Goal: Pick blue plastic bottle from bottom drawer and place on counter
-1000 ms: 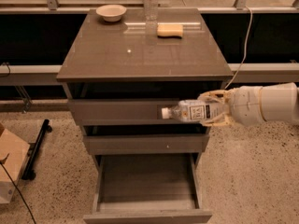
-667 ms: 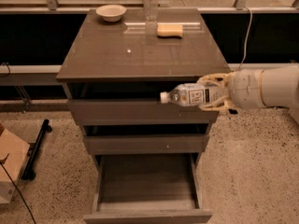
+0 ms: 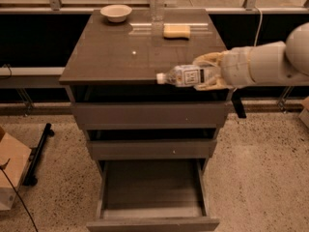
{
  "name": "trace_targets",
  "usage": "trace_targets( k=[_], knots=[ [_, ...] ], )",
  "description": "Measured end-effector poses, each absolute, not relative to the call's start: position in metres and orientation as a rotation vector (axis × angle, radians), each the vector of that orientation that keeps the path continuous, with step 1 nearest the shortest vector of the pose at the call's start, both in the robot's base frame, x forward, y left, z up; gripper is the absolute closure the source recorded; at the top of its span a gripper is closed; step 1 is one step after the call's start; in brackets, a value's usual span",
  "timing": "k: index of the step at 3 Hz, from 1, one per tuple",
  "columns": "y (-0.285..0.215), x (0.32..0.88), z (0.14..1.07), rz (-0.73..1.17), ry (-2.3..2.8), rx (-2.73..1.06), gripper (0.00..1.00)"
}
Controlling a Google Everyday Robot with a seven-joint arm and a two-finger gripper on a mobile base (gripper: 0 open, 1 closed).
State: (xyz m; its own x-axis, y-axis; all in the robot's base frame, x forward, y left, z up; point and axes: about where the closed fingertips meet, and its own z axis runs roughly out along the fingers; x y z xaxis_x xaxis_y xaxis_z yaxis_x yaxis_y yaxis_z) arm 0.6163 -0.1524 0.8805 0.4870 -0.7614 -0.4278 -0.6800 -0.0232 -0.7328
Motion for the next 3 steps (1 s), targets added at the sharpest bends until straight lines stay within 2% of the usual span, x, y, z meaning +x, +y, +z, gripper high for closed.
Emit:
trace_targets(
  k=[2,3],
  knots=[
    [-0.130,0.673,0.889,-0.075,1.269,-1.704,1.00],
    [-0.119,0.700,0.892,-0.064,1.286,-1.698,0.86]
  ],
)
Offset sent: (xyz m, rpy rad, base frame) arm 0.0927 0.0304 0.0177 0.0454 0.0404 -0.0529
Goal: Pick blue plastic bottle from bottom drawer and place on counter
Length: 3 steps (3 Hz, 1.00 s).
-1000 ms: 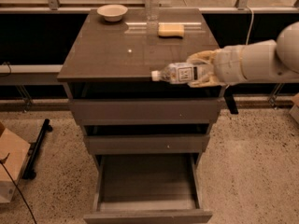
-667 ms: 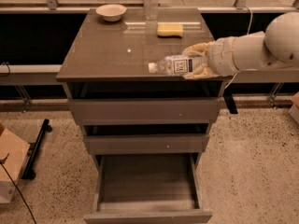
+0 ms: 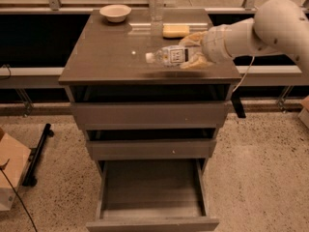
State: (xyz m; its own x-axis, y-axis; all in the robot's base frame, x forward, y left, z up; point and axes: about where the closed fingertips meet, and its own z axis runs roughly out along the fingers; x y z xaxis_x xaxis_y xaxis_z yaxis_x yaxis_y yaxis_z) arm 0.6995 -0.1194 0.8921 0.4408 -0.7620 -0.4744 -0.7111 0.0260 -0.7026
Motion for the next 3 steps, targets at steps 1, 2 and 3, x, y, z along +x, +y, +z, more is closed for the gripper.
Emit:
trace_targets(
  k=[1,2,3],
  knots=[
    [-0.107,0.724,0.892,-0.055,1.303,-1.709,0.62],
    [-0.098,0.746,0.886,-0.040,1.341,-1.721,0.39],
    [-0.089,0.768,0.879,-0.024,1.392,-1.731,0.15]
  ],
)
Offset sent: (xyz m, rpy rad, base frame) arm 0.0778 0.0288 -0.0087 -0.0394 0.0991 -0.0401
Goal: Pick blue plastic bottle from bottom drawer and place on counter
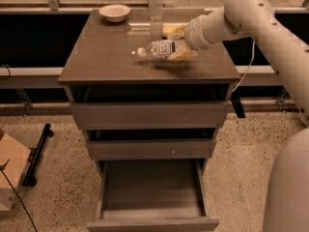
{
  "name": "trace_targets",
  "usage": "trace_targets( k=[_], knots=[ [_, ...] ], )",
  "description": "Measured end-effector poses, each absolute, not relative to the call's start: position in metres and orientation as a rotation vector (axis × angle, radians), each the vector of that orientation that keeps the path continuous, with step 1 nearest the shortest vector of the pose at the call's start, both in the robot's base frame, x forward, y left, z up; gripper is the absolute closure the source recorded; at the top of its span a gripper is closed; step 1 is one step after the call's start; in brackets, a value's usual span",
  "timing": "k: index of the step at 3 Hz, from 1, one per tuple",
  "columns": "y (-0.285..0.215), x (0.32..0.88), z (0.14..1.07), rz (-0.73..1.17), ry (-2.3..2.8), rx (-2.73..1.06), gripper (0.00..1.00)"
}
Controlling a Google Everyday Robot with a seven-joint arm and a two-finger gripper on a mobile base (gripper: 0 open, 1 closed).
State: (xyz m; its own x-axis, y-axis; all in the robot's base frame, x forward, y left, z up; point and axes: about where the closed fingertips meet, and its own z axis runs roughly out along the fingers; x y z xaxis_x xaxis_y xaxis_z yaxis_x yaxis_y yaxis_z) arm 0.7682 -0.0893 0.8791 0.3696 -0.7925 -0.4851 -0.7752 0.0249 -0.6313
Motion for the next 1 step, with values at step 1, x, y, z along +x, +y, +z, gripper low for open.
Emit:
trace_targets(
  k=[1],
  knots=[
    [-0.0867,0.7711,0.8787,-0.021,1.395,-1.732,0.00]
  ],
)
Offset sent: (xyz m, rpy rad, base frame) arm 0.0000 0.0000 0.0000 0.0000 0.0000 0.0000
